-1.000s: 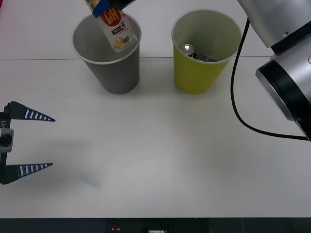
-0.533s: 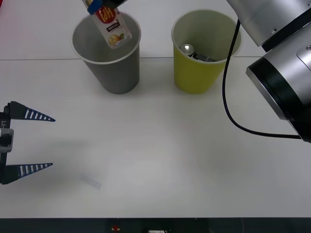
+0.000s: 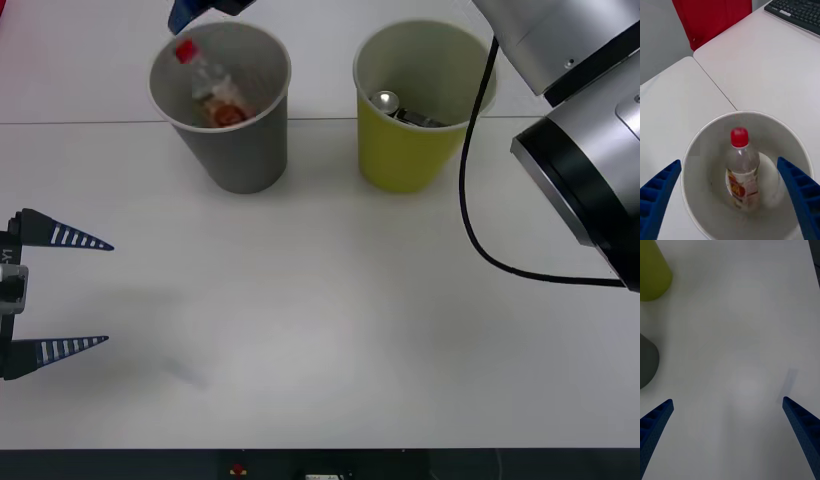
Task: Put the can into the green bin and the plastic bottle into the gray bin
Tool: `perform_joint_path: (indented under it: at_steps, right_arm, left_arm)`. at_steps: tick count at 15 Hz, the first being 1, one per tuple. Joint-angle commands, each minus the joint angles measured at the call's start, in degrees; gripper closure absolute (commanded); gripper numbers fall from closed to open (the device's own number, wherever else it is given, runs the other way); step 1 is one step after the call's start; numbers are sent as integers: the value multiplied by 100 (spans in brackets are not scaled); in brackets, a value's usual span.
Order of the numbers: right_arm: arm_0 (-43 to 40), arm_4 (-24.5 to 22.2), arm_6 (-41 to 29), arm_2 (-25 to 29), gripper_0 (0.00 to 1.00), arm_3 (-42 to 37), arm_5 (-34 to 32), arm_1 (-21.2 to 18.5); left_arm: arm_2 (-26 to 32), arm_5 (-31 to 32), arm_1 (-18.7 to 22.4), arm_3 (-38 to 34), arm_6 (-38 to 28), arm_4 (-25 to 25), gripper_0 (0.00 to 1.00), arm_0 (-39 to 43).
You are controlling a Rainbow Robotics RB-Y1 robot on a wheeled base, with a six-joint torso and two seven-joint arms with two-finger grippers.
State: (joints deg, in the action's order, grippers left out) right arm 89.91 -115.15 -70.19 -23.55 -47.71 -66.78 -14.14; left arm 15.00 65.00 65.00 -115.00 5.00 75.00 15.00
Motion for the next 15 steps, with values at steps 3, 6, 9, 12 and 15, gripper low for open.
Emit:
perform_joint_path:
  at_steps: [3,6,9,12,15]
  right_arm:
    - [-404,380,85,61,0,-880,-617,-555]
    - [-1045,432,-21,246,0,-2234,-1074,-1100]
    - [-1766,687,-12,598,0,-3341,-1487,-1619]
    - [-2715,1074,94,984,0,-4571,-1505,-2243]
    - [-3796,1619,542,1476,0,-5573,-1461,-2823]
  left_arm:
    - [0,0,0,0,0,0,0,0]
    - [0,0,0,0,0,0,0,0]
    - [0,0,0,0,0,0,0,0]
    - [0,0,0,0,0,0,0,0]
    - [0,0,0,0,0,0,0,0]
